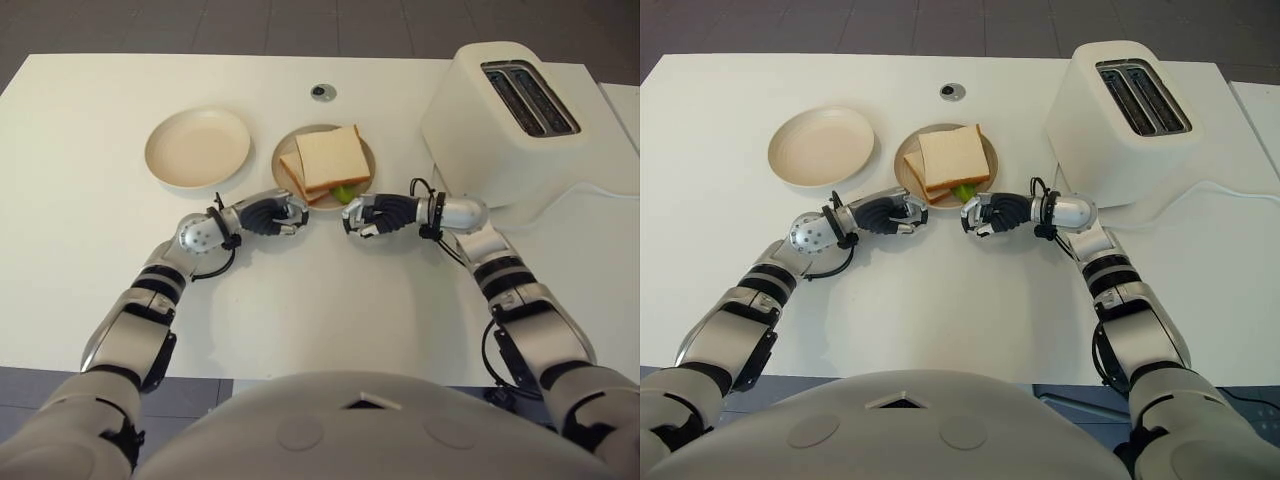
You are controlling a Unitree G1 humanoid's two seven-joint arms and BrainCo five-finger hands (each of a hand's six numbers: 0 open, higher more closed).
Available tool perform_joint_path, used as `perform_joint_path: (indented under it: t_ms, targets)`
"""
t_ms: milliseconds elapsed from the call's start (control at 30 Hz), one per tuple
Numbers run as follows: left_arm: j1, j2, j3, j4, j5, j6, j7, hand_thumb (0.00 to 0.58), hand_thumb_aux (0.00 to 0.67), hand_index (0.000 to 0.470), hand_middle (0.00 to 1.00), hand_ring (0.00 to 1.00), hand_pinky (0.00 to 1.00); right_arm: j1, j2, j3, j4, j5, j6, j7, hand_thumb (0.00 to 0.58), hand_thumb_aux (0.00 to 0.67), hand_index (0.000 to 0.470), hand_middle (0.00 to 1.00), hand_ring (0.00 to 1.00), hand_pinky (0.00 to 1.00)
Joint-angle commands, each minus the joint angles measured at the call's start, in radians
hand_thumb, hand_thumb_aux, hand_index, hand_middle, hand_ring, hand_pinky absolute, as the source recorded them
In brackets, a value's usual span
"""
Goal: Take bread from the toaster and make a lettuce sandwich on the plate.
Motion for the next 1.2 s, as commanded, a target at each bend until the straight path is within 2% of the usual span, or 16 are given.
perform_joint_path:
  t_ms: [33, 67, 100, 133, 167, 200, 233, 267, 300, 400, 567, 1200]
  targets:
    - [-0.055, -0.028, 0.006, 0.079, 0.09, 0.009, 0.188, 0.58, 0.67, 0.47, 1.0, 1.0, 1.0, -0.056, 0.05, -0.042, 0.12, -0.051, -0.018, -0.159, 0.58, 0.67, 0.47, 1.0, 1.0, 1.0]
    - [-0.062, -0.034, 0.014, 0.09, 0.092, 0.0, 0.225, 0.58, 0.67, 0.47, 1.0, 1.0, 1.0, -0.071, 0.059, -0.055, 0.138, -0.052, -0.029, -0.194, 0.58, 0.67, 0.47, 1.0, 1.0, 1.0]
    - [-0.069, -0.039, 0.024, 0.1, 0.086, -0.006, 0.251, 0.566, 0.568, 0.398, 1.0, 1.0, 1.0, -0.082, 0.066, -0.067, 0.151, -0.052, -0.039, -0.221, 0.58, 0.67, 0.47, 1.0, 1.0, 1.0]
    - [-0.072, -0.039, 0.039, 0.105, 0.064, -0.025, 0.261, 0.5, 0.42, 0.295, 0.96, 0.96, 0.96, -0.088, 0.068, -0.085, 0.153, -0.036, -0.045, -0.227, 0.58, 0.67, 0.47, 1.0, 1.0, 1.0]
    - [-0.064, -0.041, 0.063, 0.096, 0.001, -0.07, 0.234, 0.275, 0.184, 0.129, 0.67, 0.67, 0.67, -0.088, 0.068, -0.12, 0.132, 0.026, -0.039, -0.193, 0.58, 0.67, 0.47, 1.0, 1.0, 1.0]
    - [-0.049, -0.043, 0.084, 0.068, -0.09, -0.125, 0.182, 0.0, 0.0, 0.0, 0.4, 0.4, 0.4, -0.094, 0.065, -0.167, 0.11, 0.095, -0.021, -0.164, 0.577, 0.625, 0.439, 0.96, 0.96, 0.96]
    - [-0.029, -0.044, 0.099, 0.023, -0.2, -0.17, 0.126, 0.0, 0.0, 0.0, 0.0, 0.0, 0.0, -0.097, 0.058, -0.215, 0.078, 0.169, 0.001, -0.129, 0.478, 0.389, 0.273, 0.68, 0.68, 0.68]
    - [-0.005, -0.042, 0.103, -0.044, -0.329, -0.196, 0.057, 0.0, 0.0, 0.0, 0.0, 0.0, 0.0, -0.093, 0.052, -0.257, 0.031, 0.245, 0.024, -0.09, 0.0, 0.0, 0.0, 0.29, 0.29, 0.29]
    - [0.019, -0.035, 0.1, -0.124, -0.45, -0.204, 0.001, 0.0, 0.0, 0.0, 0.0, 0.0, 0.0, -0.089, 0.051, -0.297, -0.018, 0.313, 0.028, -0.066, 0.0, 0.0, 0.0, 0.0, 0.0, 0.0]
    - [0.031, -0.047, 0.19, -0.296, -0.603, -0.174, 0.016, 0.0, 0.0, 0.0, 0.0, 0.0, 0.0, -0.066, 0.077, -0.382, -0.166, 0.44, 0.031, -0.066, 0.0, 0.0, 0.0, 0.0, 0.0, 0.0]
    - [0.052, -0.101, 0.261, -0.451, -0.598, -0.111, 0.043, 0.0, 0.0, 0.0, 0.0, 0.0, 0.0, -0.045, 0.128, -0.404, -0.274, 0.403, -0.03, -0.151, 0.0, 0.0, 0.0, 0.0, 0.0, 0.0]
    - [0.057, -0.156, 0.319, -0.405, -0.487, -0.089, -0.01, 0.0, 0.0, 0.0, 0.0, 0.0, 0.0, -0.026, 0.145, -0.395, -0.277, 0.343, -0.045, -0.161, 0.0, 0.0, 0.0, 0.0, 0.0, 0.0]
